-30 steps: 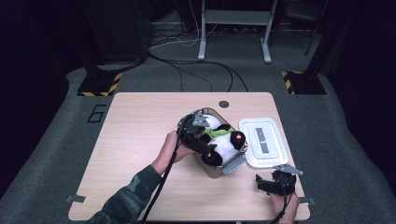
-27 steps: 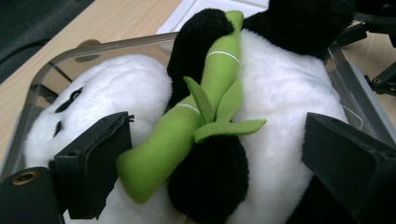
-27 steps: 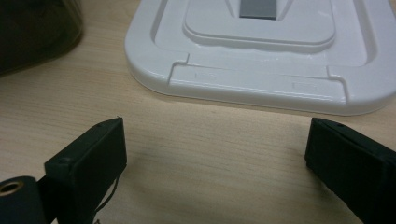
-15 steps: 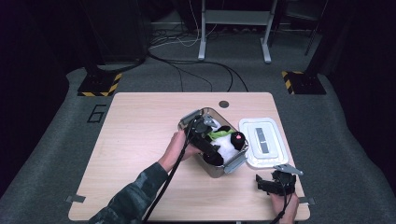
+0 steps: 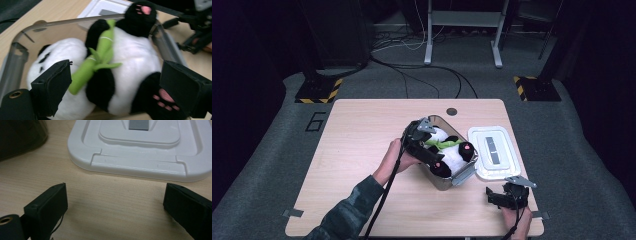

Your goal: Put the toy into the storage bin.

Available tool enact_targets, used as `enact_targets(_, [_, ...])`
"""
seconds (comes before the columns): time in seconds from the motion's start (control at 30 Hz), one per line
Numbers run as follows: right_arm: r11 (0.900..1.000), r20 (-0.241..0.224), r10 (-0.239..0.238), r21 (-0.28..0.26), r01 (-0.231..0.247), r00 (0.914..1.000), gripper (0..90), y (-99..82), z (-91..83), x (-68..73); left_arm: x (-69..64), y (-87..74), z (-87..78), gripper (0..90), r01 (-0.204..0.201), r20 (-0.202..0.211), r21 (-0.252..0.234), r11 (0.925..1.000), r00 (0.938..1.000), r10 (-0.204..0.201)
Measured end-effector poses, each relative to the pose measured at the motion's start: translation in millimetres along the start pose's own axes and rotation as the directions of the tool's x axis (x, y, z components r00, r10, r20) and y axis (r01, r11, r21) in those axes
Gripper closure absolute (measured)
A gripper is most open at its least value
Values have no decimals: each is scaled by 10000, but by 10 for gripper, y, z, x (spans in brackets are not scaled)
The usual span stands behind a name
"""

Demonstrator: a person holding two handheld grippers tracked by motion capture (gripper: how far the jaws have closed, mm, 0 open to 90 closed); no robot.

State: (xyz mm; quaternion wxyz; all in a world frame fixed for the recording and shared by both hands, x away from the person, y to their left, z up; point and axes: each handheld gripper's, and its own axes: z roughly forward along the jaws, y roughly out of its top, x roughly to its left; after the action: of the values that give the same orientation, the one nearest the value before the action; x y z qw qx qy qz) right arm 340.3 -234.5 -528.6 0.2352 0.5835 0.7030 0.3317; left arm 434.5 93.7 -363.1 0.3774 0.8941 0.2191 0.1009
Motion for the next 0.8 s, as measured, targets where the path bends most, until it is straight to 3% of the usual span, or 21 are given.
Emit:
enact_targets(0.13, [10000, 12, -1, 1, 1, 10000, 49, 0, 0, 1, -70, -16, 21, 102, -374, -100, 455, 9983, 9992, 379])
enact_targets(0.53, [10000, -35, 18, -6, -18, 10000, 49, 0, 0, -5, -105, -67, 245, 104, -295, -232, 708, 9971, 9992, 312])
enact_targets(0.8, [10000, -72, -9, -10, 9, 10000, 49, -1, -2, -7, -154, -112, 471, 103, -463, -456, 1428, 9887, 9975, 533])
